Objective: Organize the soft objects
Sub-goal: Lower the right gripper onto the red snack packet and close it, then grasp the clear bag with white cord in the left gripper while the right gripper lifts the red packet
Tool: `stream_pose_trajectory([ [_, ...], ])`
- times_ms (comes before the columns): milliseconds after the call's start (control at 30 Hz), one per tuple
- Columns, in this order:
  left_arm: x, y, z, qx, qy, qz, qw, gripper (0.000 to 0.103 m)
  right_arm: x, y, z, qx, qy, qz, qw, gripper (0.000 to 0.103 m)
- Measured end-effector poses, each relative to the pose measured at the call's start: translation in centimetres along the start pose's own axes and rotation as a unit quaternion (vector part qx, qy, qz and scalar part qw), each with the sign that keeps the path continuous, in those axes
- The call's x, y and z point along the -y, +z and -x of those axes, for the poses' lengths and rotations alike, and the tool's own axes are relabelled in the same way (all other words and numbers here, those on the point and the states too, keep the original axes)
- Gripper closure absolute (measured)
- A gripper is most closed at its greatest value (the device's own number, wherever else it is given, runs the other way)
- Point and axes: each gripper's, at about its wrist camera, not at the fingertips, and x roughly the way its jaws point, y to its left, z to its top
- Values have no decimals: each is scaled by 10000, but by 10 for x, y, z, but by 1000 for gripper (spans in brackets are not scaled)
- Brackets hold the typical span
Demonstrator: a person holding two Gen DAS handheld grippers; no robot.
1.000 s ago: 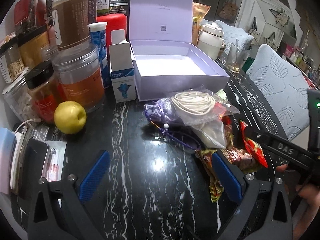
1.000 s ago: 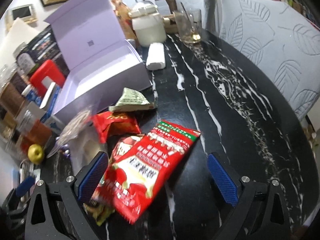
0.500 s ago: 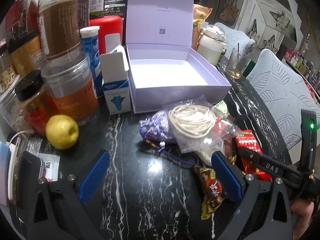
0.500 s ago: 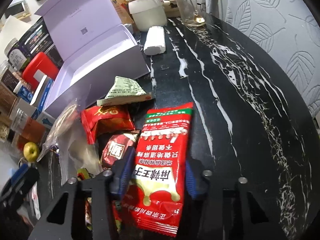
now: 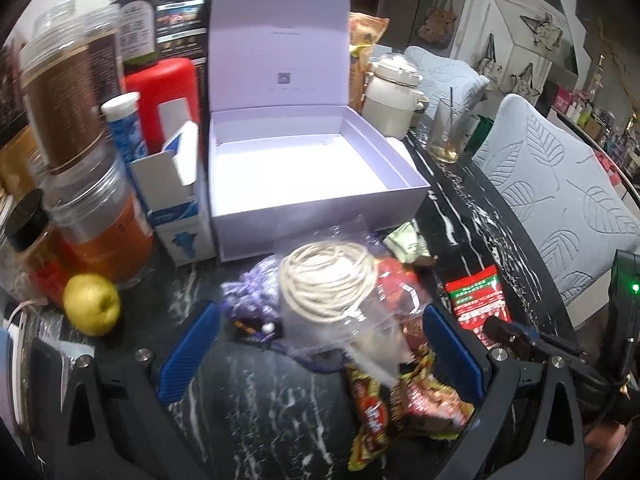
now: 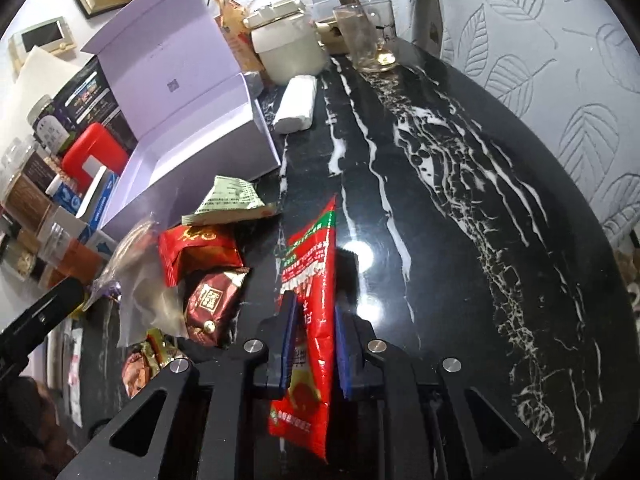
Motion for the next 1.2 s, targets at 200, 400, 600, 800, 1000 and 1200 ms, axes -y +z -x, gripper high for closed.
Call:
stream_pose_trajectory([
  [200,8,16,-8,63,40,-51,10000,0,-11,3,9,157,30,418,9990,92],
  [400,11,26,-28,-74,121,-72,9999,0,-35,3,15,248,-202,1323,9907,92],
  [600,8,25,-51,-440,38,29,9990,0,-48,-2,9,225,-126,1660,9858,92],
  [800,2,20,-71,-805,-29,257,9964,0,-52,-4,2,156,-81,1750,9844,88],
  [1000,-1,17,-70,-711,62,217,9972,10,-44,-6,-10,62,-222,1538,9878,73],
  [1200,-2,17,-63,-536,118,117,9984,40,-34,-5,-11,51,-210,1307,9912,66],
])
